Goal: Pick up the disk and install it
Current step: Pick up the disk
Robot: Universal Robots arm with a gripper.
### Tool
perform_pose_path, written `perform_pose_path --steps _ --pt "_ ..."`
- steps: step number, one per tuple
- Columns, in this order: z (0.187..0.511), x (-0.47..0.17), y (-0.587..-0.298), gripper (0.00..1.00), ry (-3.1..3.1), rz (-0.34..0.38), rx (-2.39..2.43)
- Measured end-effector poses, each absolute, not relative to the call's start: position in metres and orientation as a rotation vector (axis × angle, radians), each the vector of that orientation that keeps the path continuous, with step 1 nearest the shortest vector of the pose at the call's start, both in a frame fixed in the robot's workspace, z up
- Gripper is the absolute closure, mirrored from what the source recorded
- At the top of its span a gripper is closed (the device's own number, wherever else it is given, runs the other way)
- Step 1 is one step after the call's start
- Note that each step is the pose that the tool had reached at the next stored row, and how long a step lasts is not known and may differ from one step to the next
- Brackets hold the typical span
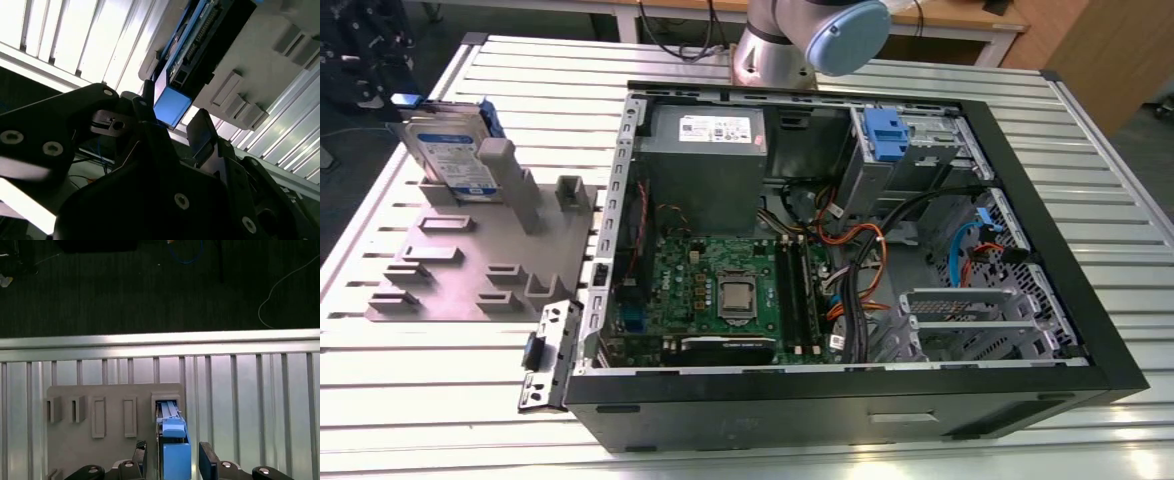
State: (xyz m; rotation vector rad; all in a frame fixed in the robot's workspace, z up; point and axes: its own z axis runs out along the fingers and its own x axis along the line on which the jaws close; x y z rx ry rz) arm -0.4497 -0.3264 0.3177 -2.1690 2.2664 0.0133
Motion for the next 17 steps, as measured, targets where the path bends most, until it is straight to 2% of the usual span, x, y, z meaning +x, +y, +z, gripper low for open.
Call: perform_pose_path --steps 17 --pt "0.293 -0.452 -0.326 0.47 2.233 0.009 -2.200"
